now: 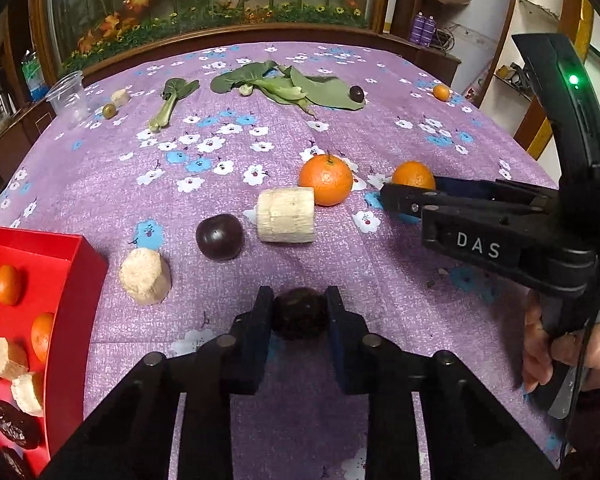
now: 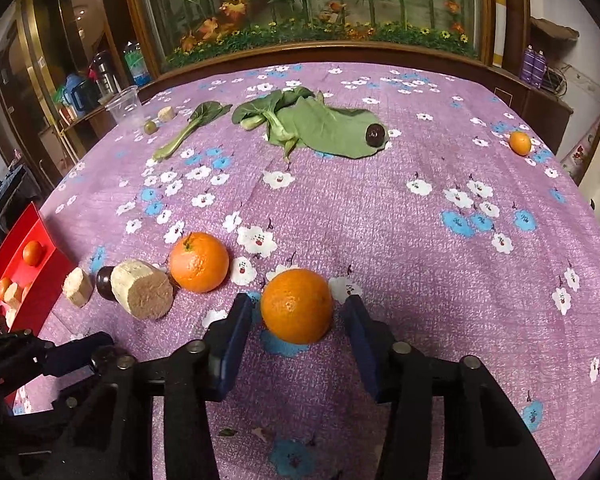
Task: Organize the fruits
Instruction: 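Grasp a dark date with the left tool while the right tool grasps a mandarin, then carry the date and mandarin into the red tray and open both tools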
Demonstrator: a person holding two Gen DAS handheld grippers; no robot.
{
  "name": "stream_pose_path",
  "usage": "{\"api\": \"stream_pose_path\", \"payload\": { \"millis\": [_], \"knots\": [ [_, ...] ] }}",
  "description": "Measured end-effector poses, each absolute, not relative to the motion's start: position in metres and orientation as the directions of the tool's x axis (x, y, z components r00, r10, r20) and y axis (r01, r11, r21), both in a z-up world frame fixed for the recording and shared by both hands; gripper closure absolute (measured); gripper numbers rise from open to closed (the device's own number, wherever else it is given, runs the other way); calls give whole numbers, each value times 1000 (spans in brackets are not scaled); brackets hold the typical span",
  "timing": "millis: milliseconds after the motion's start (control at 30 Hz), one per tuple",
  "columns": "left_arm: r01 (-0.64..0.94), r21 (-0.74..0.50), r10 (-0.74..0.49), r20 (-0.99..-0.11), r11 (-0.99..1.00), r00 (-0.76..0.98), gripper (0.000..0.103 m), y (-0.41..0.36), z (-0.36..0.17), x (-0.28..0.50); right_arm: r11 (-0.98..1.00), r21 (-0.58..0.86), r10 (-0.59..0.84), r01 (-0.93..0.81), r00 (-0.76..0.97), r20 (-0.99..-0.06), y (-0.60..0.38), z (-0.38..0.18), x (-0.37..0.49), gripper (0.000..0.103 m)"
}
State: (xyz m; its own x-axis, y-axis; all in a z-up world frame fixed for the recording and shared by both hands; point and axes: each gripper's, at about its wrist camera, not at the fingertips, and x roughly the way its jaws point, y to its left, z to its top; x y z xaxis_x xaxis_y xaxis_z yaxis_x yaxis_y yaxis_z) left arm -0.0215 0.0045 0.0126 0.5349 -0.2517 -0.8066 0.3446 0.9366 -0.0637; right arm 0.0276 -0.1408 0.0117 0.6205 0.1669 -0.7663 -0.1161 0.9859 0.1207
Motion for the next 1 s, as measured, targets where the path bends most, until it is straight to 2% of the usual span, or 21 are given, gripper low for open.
{"api": "stream_pose_path", "payload": {
  "millis": [67, 267, 633, 800, 1000],
  "knots": [
    [340, -71, -255, -805, 938, 535, 79, 6, 13, -23, 985, 127, 173, -118, 620, -765, -141, 12, 28, 66],
    [306, -109, -271, -783, 946, 560, 79, 22, 30, -33, 981, 142, 194, -132, 633, -750, -141, 22, 18, 67],
    [203, -181, -271, -699, 962, 662, 79, 78, 75, -73, 965, 128, 254, -228, 695, -673, -107, 75, -39, 67],
    [85, -198, -196, -649, 976, 735, 79, 134, 95, -90, 946, 127, 306, -299, 690, -656, -77, 90, -61, 67],
    [-128, -235, -49, -622, 963, 781, 78, 223, 100, -102, 908, 119, 371, -401, 641, -672, -26, 90, -77, 67]
  ]
}}
